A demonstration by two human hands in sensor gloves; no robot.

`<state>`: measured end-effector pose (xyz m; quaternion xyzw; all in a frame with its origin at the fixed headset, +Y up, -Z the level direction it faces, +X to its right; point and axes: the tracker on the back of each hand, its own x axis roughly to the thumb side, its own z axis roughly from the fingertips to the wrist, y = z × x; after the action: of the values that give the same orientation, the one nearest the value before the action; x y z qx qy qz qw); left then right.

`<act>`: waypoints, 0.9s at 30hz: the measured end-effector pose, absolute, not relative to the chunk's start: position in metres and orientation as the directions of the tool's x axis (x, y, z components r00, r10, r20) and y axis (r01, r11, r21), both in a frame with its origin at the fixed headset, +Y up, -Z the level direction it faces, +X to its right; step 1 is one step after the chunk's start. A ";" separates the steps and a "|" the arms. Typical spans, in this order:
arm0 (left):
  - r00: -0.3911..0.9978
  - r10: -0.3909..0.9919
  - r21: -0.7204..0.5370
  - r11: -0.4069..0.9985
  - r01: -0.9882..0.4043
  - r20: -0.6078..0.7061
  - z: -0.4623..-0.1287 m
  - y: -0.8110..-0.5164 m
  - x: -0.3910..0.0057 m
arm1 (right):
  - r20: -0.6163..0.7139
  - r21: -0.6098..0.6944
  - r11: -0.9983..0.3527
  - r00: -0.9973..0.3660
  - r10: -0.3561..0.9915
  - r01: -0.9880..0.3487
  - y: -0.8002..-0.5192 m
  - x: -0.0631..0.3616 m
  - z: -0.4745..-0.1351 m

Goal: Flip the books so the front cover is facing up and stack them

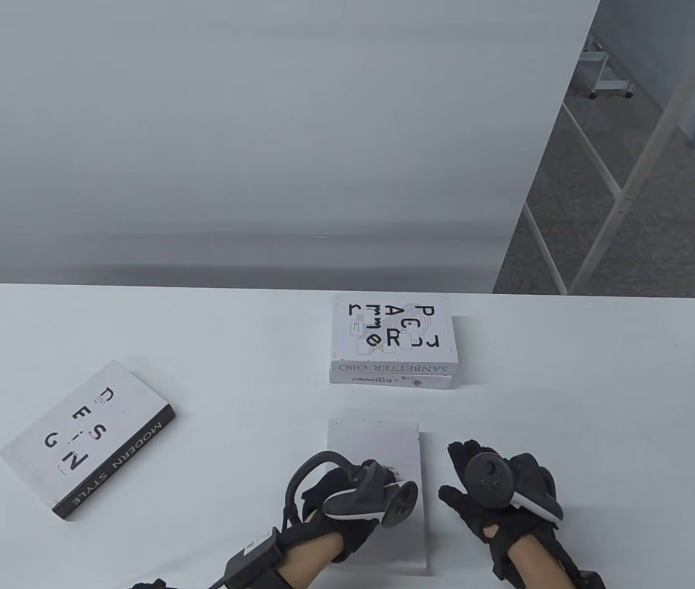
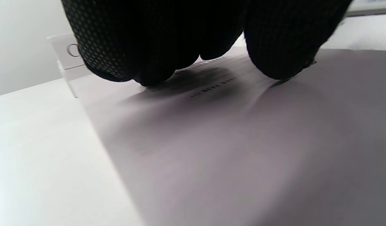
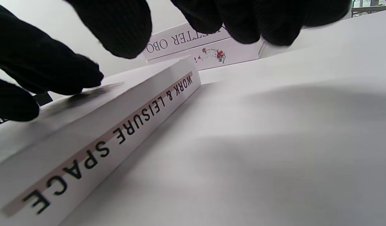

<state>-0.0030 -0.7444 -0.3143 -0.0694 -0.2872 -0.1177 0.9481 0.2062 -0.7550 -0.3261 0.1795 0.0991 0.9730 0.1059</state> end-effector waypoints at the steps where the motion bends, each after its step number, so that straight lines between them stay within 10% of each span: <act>1: 0.816 -0.180 -0.050 0.968 0.247 0.549 -0.314 -0.743 -0.008 | 0.333 0.240 -0.958 -0.913 0.235 -0.159 -0.756 0.205 -0.326; 9: 0.887 -0.177 0.030 0.983 0.182 0.426 -0.306 -0.728 -0.057 | 0.321 0.266 -0.951 -0.915 0.245 -0.161 -0.762 0.193 -0.327; 27: 0.848 0.513 -0.430 0.800 -0.419 0.129 -0.333 -0.786 -0.121 | 0.200 0.443 -0.832 -0.868 0.455 -0.334 -0.778 0.181 -0.332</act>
<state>-0.1207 -0.7860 -0.3331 -0.1968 -0.1205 0.2476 0.9410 0.1809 -0.7784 -0.3323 0.1502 0.2014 0.9452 0.2086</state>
